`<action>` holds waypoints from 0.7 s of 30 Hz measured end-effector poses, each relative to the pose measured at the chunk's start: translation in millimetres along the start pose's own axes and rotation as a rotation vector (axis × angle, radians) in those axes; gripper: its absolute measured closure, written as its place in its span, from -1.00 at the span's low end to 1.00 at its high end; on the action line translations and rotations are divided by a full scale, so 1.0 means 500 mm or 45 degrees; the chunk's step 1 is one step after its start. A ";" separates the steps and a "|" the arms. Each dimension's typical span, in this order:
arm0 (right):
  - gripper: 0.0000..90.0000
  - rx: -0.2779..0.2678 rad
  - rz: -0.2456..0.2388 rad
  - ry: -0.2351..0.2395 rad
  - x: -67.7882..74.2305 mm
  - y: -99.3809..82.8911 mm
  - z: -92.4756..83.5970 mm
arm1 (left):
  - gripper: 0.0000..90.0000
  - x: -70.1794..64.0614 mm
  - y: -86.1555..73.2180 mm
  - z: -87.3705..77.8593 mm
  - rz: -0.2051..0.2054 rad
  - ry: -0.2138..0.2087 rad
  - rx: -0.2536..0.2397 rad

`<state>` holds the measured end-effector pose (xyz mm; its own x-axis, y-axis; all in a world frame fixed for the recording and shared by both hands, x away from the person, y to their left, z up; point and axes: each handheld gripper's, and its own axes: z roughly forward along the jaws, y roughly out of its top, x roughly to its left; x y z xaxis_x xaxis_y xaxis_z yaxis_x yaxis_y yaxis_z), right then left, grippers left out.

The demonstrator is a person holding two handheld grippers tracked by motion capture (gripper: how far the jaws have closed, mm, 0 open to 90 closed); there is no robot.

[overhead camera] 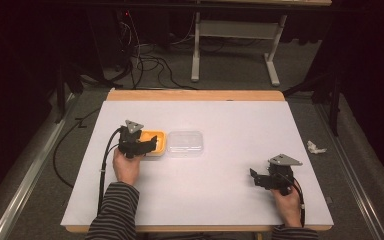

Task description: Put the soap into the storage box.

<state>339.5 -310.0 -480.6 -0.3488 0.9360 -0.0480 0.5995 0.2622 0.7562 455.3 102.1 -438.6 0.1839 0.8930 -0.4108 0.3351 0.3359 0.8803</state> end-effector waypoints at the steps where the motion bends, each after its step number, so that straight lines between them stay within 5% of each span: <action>1: -0.66 0.002 -0.003 0.001 -0.001 0.000 -0.001 | -0.43 -0.003 0.002 -0.004 -0.004 -0.008 -0.007; 11: -0.68 -0.067 0.095 0.001 -0.013 -0.005 -0.011 | -0.44 -0.016 0.011 -0.053 -0.079 -0.083 -0.051; 21: -0.67 -0.070 0.088 0.008 -0.012 -0.005 -0.011 | -0.46 -0.028 0.008 -0.087 -0.092 -0.126 -0.085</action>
<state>336.1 -317.7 -478.8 -0.3122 0.9500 0.0098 0.5822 0.1832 0.7922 414.1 104.1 -419.1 0.2526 0.8332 -0.4920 0.2894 0.4201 0.8601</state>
